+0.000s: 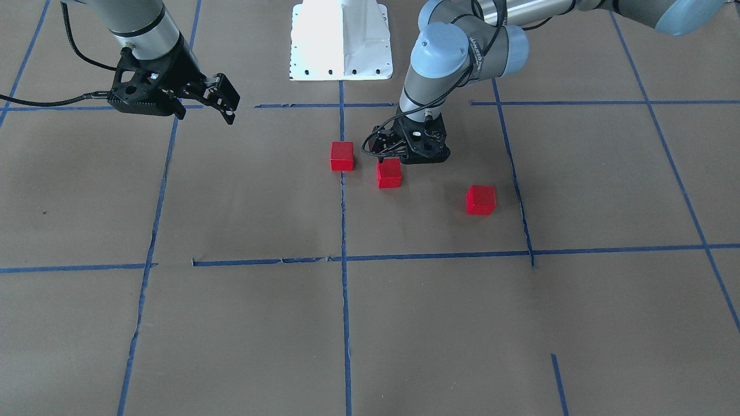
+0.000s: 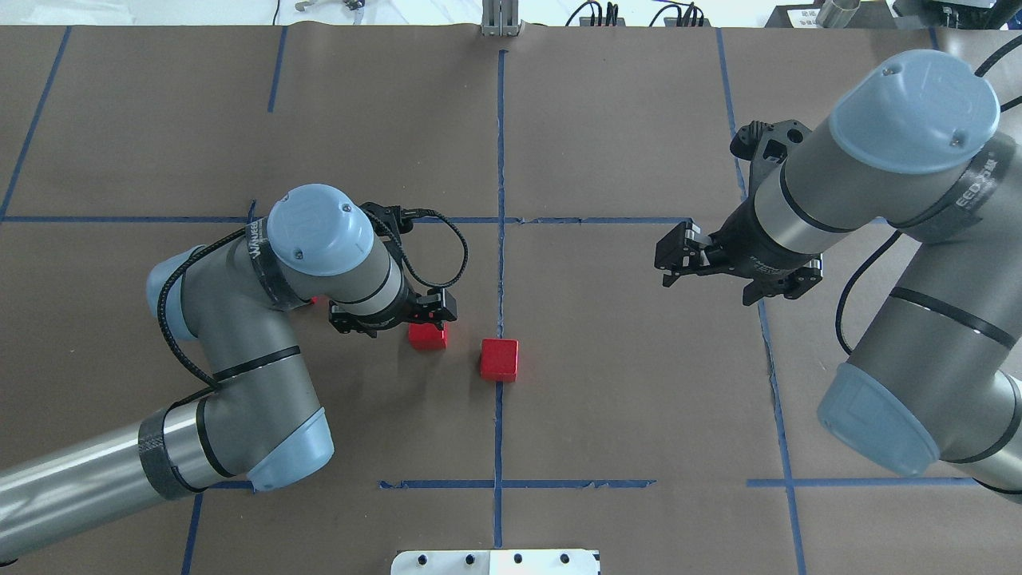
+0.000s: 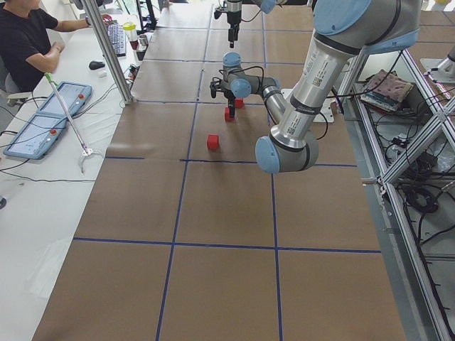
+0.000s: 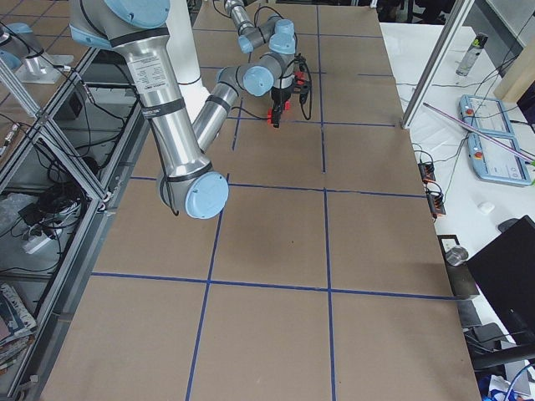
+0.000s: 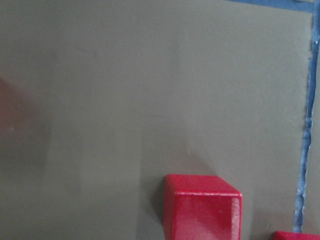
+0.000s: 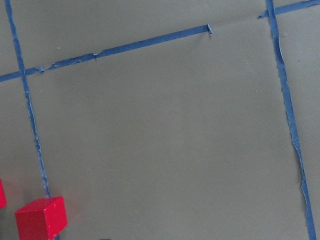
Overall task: Form red blocks into L shape at center
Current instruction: 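Grasp the middle red cube with the left gripper, then place the held cube against the placed cube, farther from the robot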
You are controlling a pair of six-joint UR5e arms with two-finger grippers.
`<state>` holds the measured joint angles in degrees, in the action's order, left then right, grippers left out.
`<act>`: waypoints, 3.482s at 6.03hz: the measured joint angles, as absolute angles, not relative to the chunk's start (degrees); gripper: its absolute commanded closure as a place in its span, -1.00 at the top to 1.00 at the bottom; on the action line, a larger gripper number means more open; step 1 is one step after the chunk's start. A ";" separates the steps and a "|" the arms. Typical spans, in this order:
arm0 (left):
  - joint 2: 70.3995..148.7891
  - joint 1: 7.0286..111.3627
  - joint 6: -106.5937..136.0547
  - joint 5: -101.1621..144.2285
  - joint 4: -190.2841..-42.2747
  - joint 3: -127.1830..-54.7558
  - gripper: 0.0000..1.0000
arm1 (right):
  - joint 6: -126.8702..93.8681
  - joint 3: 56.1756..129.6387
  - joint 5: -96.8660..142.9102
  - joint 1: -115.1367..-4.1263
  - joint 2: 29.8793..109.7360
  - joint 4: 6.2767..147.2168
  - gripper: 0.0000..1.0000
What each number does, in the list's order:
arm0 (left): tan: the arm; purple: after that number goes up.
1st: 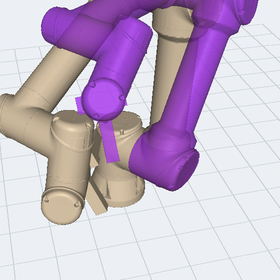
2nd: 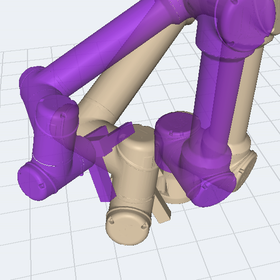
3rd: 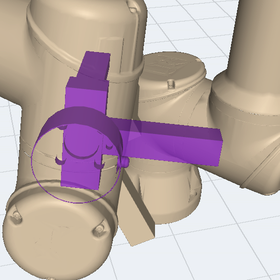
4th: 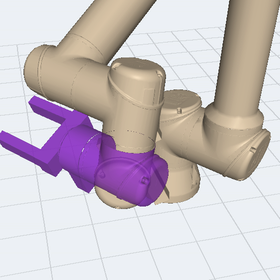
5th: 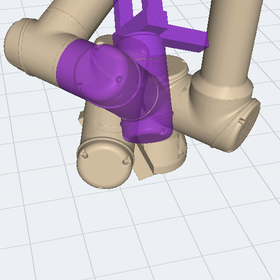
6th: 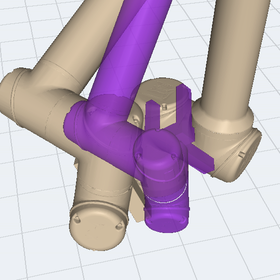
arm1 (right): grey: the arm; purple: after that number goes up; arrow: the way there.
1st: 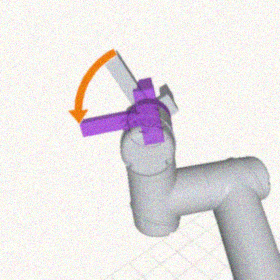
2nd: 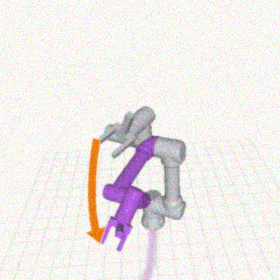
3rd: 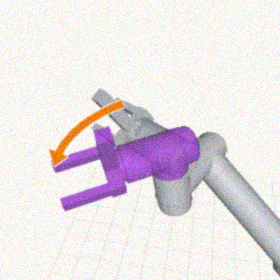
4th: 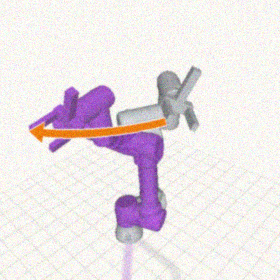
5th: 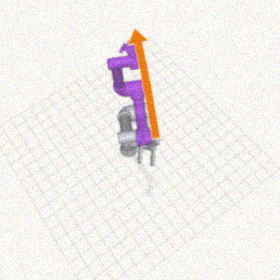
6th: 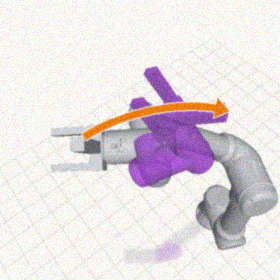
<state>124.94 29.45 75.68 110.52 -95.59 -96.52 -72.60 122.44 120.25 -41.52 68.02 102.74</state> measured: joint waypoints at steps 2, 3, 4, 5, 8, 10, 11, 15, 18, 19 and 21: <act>126.79 29.22 75.65 109.85 -95.57 -93.65 0.95 | -72.60 122.28 120.06 -41.23 68.09 102.74 1.00; 127.42 29.19 75.61 109.80 -95.63 -92.36 0.71 | -72.60 122.26 119.89 -40.86 68.09 102.75 1.00; 127.99 29.19 75.59 109.78 -95.69 -91.21 0.19 | -72.60 122.26 119.77 -40.54 68.05 102.74 1.00; 128.23 29.18 75.59 109.80 -95.71 -90.54 -0.11 | -72.60 122.22 119.75 -40.34 67.93 102.74 1.00; 129.00 28.97 75.42 109.82 -95.67 -89.64 -1.00 | -72.60 121.93 119.82 -40.09 67.64 102.74 1.00; 132.38 28.98 74.81 107.24 -95.61 -88.08 -1.00 | -72.60 121.89 119.88 -40.08 67.38 102.74 1.00; 135.05 28.94 74.56 106.42 -95.62 -85.50 -1.00 | -72.62 121.93 119.94 -40.08 67.35 102.74 1.00; 138.47 27.19 74.44 105.65 -95.63 -82.58 -1.00 | -72.31 123.05 120.30 -43.12 69.24 102.89 1.00; 139.91 25.53 74.44 103.82 -95.64 -81.20 -1.00 | -71.65 123.16 120.34 -44.40 70.59 102.92 1.00; 139.97 25.22 74.44 103.69 -95.63 -81.08 -1.00 | -71.63 123.11 120.33 -44.40 70.59 102.92 1.00; 140.05 24.85 74.49 103.55 -95.62 -81.07 -1.00 | -71.63 123.05 120.39 -44.39 70.48 102.92 1.00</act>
